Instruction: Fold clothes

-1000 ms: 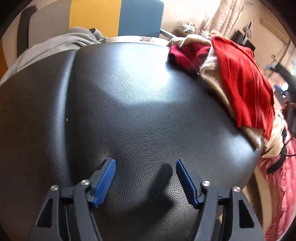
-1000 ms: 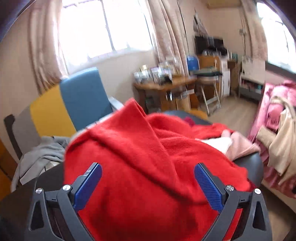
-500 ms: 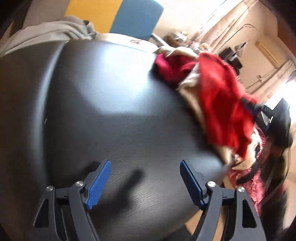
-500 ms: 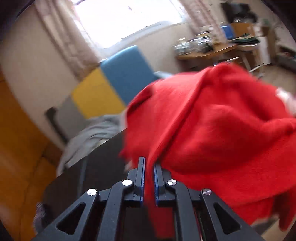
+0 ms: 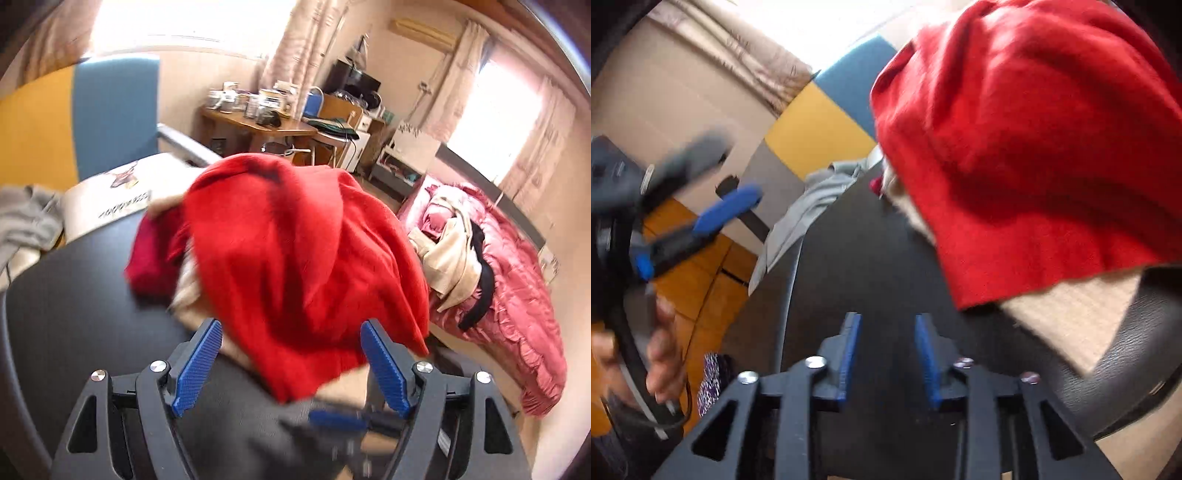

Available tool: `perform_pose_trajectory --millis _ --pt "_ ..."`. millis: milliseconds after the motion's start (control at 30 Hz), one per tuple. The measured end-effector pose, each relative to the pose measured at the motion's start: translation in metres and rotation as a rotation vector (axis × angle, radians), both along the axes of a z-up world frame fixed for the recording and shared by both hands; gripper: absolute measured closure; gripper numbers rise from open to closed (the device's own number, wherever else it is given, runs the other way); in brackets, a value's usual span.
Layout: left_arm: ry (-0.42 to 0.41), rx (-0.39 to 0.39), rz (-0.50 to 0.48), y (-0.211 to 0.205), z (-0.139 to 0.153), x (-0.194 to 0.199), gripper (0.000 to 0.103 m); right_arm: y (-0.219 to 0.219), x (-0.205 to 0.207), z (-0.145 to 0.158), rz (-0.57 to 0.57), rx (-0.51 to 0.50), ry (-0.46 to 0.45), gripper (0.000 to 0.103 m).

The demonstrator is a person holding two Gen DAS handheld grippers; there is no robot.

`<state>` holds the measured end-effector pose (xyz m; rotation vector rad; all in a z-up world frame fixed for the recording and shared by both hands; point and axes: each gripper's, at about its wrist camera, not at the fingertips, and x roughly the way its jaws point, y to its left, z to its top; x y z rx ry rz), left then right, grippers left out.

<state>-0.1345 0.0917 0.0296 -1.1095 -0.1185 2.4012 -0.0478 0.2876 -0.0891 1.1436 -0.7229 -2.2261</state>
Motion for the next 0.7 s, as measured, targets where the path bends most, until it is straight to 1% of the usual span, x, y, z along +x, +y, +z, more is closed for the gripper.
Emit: perform_pose_trajectory --millis 33,67,133,200,300,367,400,467,500,600,700 --pt "-0.009 -0.009 -0.016 0.012 -0.001 -0.009 0.024 0.002 0.003 -0.001 -0.008 -0.01 -0.005 0.055" --pt "-0.015 -0.02 -0.031 0.025 -0.003 -0.019 0.024 0.004 0.006 -0.002 -0.016 -0.019 -0.01 0.053" --pt "-0.022 -0.071 -0.036 0.048 -0.014 -0.041 0.023 0.012 0.012 -0.003 -0.026 -0.004 -0.015 0.051" --pt "-0.049 -0.087 -0.046 0.066 -0.024 -0.061 0.024 0.026 0.016 -0.005 -0.032 -0.006 -0.039 0.049" --pt "-0.062 -0.153 -0.005 0.084 -0.038 -0.085 0.025 0.039 0.021 -0.01 -0.051 -0.006 -0.06 0.04" --pt "-0.071 -0.172 -0.007 0.088 -0.046 -0.093 0.053 0.051 0.024 -0.014 -0.066 -0.013 -0.071 0.039" --pt "-0.076 -0.176 -0.011 0.089 -0.05 -0.096 0.088 0.056 0.026 -0.015 -0.075 -0.017 -0.073 0.037" --pt "-0.084 -0.177 -0.017 0.089 -0.057 -0.101 0.091 0.066 0.029 -0.018 -0.092 -0.021 -0.08 0.036" --pt "-0.076 -0.155 -0.015 0.084 -0.055 -0.1 0.093 0.072 0.029 -0.02 -0.1 -0.021 -0.084 0.036" --pt "-0.021 -0.068 0.01 0.057 -0.034 -0.095 0.094 0.089 0.033 -0.024 -0.111 -0.023 -0.095 0.036" --pt "0.044 0.087 0.079 0.008 0.009 -0.085 0.095 0.096 0.035 -0.025 -0.118 -0.017 -0.098 0.036"
